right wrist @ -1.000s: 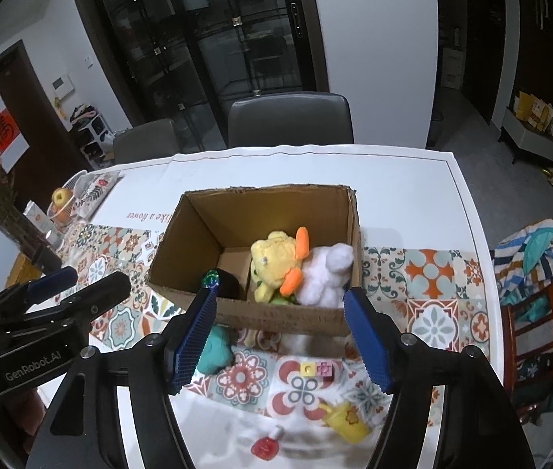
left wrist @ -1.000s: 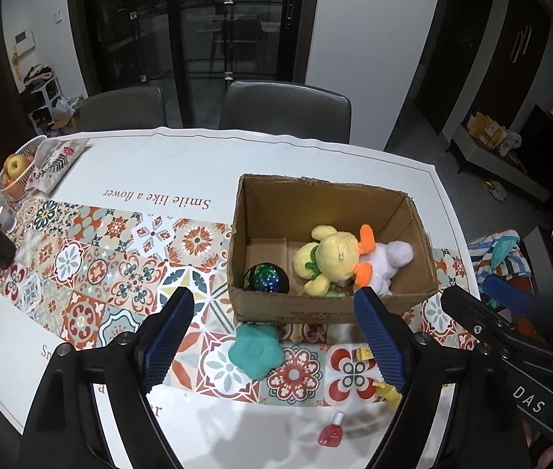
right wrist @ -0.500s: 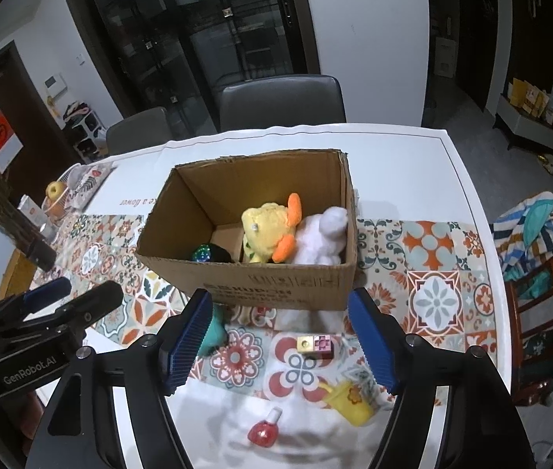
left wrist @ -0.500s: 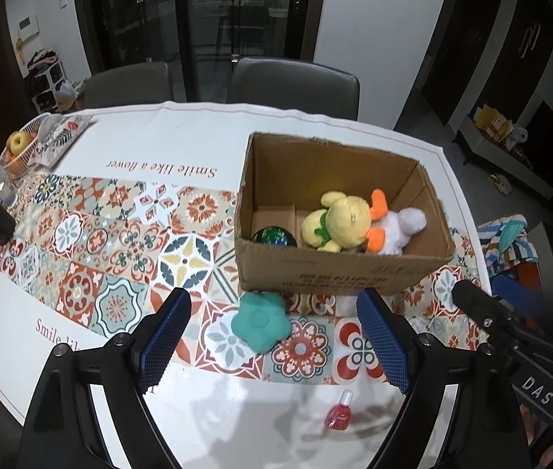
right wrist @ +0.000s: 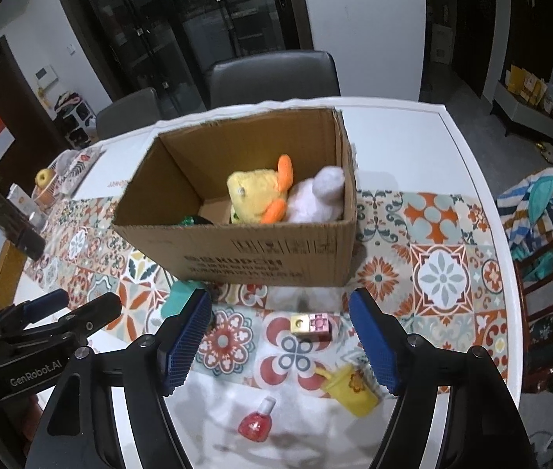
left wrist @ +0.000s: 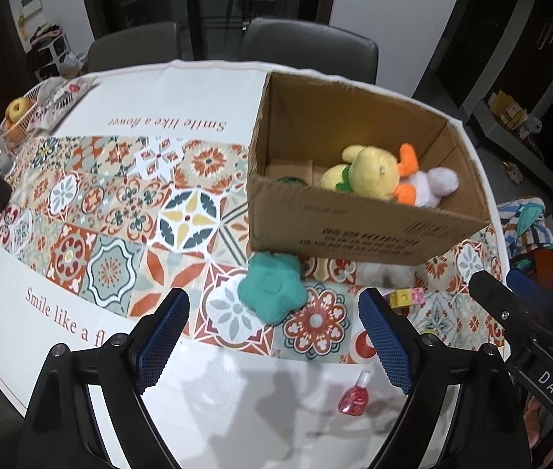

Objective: Organize objects
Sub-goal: 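Withdraw both tools from the box toward the remaining toys, then grasp the teal star plush with the left tool while the right tool grasps the yellow-pink blocks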

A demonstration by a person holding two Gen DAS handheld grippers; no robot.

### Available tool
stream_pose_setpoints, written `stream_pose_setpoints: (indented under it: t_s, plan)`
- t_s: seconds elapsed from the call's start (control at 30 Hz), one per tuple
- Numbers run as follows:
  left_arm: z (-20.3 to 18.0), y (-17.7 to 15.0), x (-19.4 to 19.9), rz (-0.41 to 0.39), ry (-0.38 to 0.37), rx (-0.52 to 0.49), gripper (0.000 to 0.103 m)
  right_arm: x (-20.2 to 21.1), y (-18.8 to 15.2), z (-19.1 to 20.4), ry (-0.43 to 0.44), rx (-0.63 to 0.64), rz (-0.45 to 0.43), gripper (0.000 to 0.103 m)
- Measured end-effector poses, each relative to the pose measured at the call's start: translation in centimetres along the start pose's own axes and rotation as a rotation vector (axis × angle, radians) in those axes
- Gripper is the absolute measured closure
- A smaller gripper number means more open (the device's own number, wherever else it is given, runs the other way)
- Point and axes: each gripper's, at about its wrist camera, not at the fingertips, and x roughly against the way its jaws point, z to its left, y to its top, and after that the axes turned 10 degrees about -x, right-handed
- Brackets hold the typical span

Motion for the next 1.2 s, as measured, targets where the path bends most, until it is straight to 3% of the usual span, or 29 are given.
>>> stream_pose_setpoints:
  t_s: [0.43,0.8,1.2]
  plan:
    - [0.0,-1.2,-4.1,0.094,-0.022,-0.015,0.014,-3.7,-1.7,-0.8,-0.041,-0.247,0.068,0.03]
    - [0.0,-2.0,-7.6,0.165,-0.036,-0.022,0.013,-6.9,-2.9,-1.0,-0.063,-0.527,0.12,0.03]
    - [-0.2,-2.1,-11.3,0.246,-0.055,-0.084,0.012,-10.0,-3.6,-1.3,-0.076,-0.74,0.172,0.03]
